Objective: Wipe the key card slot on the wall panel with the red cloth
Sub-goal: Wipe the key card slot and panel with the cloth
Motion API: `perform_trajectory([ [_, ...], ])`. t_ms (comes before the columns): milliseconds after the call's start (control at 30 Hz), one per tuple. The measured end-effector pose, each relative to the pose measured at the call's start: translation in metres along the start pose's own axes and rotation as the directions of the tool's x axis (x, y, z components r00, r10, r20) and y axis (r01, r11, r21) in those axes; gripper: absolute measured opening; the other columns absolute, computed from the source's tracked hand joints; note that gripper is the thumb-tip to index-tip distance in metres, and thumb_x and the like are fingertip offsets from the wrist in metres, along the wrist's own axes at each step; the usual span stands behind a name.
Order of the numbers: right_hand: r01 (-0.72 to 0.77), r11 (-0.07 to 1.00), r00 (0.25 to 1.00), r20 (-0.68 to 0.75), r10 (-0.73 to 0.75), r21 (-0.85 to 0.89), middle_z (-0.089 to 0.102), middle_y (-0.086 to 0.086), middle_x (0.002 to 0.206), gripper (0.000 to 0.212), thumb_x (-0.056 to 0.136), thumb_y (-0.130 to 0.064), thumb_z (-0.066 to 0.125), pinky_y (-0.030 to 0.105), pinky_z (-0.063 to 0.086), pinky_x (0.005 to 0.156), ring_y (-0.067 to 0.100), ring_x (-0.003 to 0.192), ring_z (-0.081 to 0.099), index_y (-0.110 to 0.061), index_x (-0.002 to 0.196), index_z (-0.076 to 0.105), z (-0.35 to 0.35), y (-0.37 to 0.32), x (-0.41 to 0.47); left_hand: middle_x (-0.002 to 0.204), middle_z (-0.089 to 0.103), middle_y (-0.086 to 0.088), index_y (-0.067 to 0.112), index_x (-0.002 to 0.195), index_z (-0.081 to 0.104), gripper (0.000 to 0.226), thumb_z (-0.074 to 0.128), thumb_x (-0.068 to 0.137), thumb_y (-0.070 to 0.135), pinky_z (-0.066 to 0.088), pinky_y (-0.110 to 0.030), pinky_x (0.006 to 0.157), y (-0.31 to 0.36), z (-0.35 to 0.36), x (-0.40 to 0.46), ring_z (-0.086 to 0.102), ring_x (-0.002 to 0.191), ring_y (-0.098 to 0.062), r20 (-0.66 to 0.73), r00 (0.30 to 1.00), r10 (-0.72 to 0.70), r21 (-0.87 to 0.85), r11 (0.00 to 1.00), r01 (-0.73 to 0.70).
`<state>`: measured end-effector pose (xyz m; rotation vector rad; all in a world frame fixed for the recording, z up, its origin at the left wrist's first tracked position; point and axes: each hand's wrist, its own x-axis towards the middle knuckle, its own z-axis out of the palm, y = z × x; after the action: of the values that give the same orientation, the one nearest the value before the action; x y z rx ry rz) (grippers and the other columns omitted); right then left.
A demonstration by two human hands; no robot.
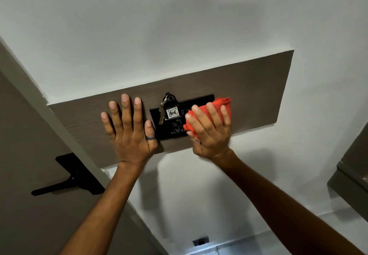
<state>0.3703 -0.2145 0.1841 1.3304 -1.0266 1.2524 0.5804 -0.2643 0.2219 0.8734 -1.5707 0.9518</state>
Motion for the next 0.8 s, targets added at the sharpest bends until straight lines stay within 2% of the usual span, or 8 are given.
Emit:
perform_trajectory([
  [200,-0.042,0.997,0.998,-0.036,0.044,0.063,0.058,0.006,0.152,0.043,0.104,-0.037,0.053,0.05,0.028,0.13,0.026,0.152,0.047,-0.026,0.144,0.064,0.015,0.003,0.023,0.164,0.027,-0.013,0.013,0.161,0.025,0.061,0.036,0.102,0.03,0.004,-0.05,0.128,-0.003,0.003,-0.002,0.003,0.158,-0.026,-0.007,1.0,-0.005,-0.032,0.999,0.005],
  [300,0.186,0.981,0.982,-0.036,-0.185,0.059,0.062,0.006,0.147,0.043,0.103,-0.034,0.052,0.051,0.031,0.129,0.029,0.147,0.052,-0.023,0.141,0.066,0.008,0.033,0.017,0.168,0.014,-0.006,0.014,0.161,0.024,0.061,0.035,0.104,0.031,0.004,-0.05,0.129,-0.002,0.004,-0.003,0.003,0.158,-0.026,-0.018,1.0,0.011,-0.013,1.0,-0.012],
  [333,0.193,0.98,0.981,-0.04,-0.192,0.046,0.062,0.007,0.146,0.042,0.103,-0.034,0.052,0.052,0.032,0.129,0.029,0.147,0.052,-0.022,0.14,0.067,0.009,0.039,0.016,0.169,0.012,-0.005,0.014,0.161,0.024,0.061,0.034,0.104,0.031,0.005,-0.05,0.129,-0.002,0.005,-0.003,0.003,0.158,-0.027,-0.018,1.0,0.013,-0.016,1.0,-0.013],
  [467,-0.156,0.986,0.985,-0.069,0.159,0.053,0.061,0.004,0.146,0.038,0.106,-0.034,0.049,0.051,0.028,0.13,0.028,0.151,0.047,-0.022,0.137,0.066,0.015,-0.008,0.009,0.17,0.008,-0.003,0.015,0.161,0.024,0.06,0.035,0.104,0.032,0.006,-0.051,0.128,-0.004,0.004,-0.003,0.004,0.158,-0.027,-0.009,1.0,0.008,-0.023,1.0,-0.008],
  [600,0.014,0.999,0.999,-0.037,-0.013,0.033,0.069,0.005,0.137,0.036,0.107,-0.035,0.048,0.052,0.035,0.124,0.032,0.139,0.056,-0.021,0.133,0.069,0.006,0.009,0.019,0.171,0.006,-0.003,0.015,0.161,0.022,0.061,0.036,0.104,0.032,0.004,-0.051,0.128,-0.004,0.004,-0.004,0.003,0.158,-0.027,-0.005,1.0,0.003,-0.04,0.999,-0.003],
  [700,-0.301,0.954,0.95,-0.082,0.3,-0.002,0.068,0.006,0.14,0.033,0.109,-0.033,0.05,0.049,0.029,0.13,0.031,0.145,0.051,-0.02,0.134,0.068,0.013,-0.016,0.026,0.169,0.01,-0.003,0.014,0.161,0.026,0.06,0.037,0.104,0.032,0.005,-0.051,0.129,-0.004,0.005,-0.003,0.003,0.158,-0.027,-0.001,1.0,-0.005,-0.031,0.999,0.005],
  [733,-0.35,0.937,0.934,-0.08,0.349,0.002,0.066,0.006,0.142,0.033,0.11,-0.032,0.049,0.05,0.029,0.13,0.031,0.146,0.05,-0.019,0.135,0.067,0.014,-0.026,0.023,0.168,0.013,-0.004,0.014,0.16,0.027,0.06,0.037,0.104,0.032,0.005,-0.05,0.129,-0.003,0.004,-0.002,0.003,0.158,-0.026,0.0,1.0,-0.008,-0.036,0.999,0.008],
  [800,-0.25,0.968,0.968,-0.02,0.25,0.007,0.067,0.007,0.141,0.033,0.11,-0.028,0.049,0.052,0.037,0.125,0.031,0.143,0.053,-0.017,0.136,0.066,0.003,-0.028,0.012,0.164,0.022,-0.006,0.012,0.158,0.032,0.058,0.038,0.104,0.032,0.005,-0.049,0.129,-0.002,0.001,-0.001,0.003,0.157,-0.026,0.005,1.0,-0.019,-0.046,0.999,0.019],
])
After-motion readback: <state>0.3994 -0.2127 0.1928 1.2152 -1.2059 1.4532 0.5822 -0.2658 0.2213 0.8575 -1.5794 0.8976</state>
